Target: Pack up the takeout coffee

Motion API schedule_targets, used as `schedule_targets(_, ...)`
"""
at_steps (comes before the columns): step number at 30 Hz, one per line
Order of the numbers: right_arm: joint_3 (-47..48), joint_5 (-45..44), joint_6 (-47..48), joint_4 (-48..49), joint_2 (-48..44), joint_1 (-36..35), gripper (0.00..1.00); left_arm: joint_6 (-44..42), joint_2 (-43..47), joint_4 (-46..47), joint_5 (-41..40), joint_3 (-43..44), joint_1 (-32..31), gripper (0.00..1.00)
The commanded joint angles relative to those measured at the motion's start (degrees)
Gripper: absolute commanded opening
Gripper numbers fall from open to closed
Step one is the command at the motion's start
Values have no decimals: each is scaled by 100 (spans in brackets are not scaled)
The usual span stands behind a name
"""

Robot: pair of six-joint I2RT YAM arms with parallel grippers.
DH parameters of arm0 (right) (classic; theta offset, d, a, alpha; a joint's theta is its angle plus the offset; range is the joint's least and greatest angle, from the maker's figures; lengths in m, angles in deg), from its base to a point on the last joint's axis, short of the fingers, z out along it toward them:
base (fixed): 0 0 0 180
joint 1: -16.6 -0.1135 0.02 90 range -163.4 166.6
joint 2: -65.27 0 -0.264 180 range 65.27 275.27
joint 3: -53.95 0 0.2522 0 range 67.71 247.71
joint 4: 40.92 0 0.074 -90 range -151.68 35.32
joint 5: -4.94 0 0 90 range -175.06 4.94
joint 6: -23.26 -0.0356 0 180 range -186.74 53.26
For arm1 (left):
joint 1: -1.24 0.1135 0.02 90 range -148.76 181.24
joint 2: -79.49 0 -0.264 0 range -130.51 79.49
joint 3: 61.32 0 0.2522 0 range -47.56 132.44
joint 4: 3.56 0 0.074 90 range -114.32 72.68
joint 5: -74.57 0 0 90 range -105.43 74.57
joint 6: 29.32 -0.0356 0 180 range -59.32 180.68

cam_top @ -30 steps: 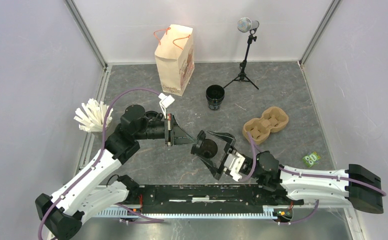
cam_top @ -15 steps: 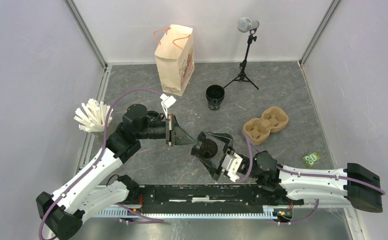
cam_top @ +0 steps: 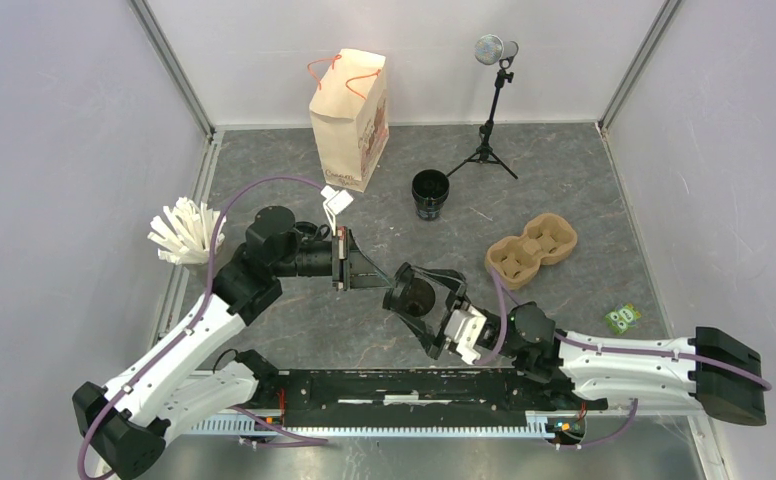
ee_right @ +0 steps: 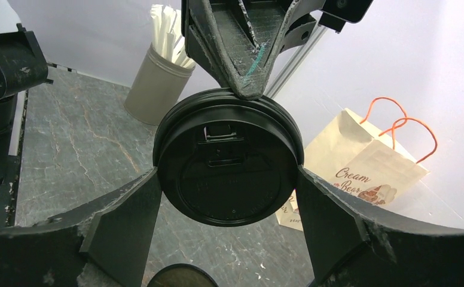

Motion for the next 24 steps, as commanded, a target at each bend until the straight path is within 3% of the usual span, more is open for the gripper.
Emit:
schedule_targets(1,-104,-30,-184,189,-202,-46,85,-372,-7,15,-23,274,-25,11)
schedule_targets(4,-191,-164,-388,200,-324,-46,85,-461,6,-85,-117,332,-19,27)
schedule_targets(6,-211,-329,-661,78,-405,-46,85,-634,39,-308,-279,451,-16,55)
schedule_targets(8,-88,-682,-1153,-382,-490,-46,85,-1190,63,-1021,-797,803,-18,88)
schedule_targets(9,40,-869,-1358,-832,-519,-40,86,-1453,62,-1476,-1118,1027,-16,97)
schedule_targets(12,770,-1710,-2315,-2572,-489,-38,87,-2129,102,-2377,-2352,1459,-15,100)
schedule_targets(16,1867,-2042,-3129,-4771,-198,-37,89,-2431,262,-2670,-3529,1408,-11,100)
schedule_targets(20,2889,-2355,-3866,-6597,240,-29,89,-2403,310,-2597,-3885,960,-7,100)
schedule_targets(24,3814,-2252,-4206,-7929,748,-29,89,-2055,326,-2273,-3674,435,2,99)
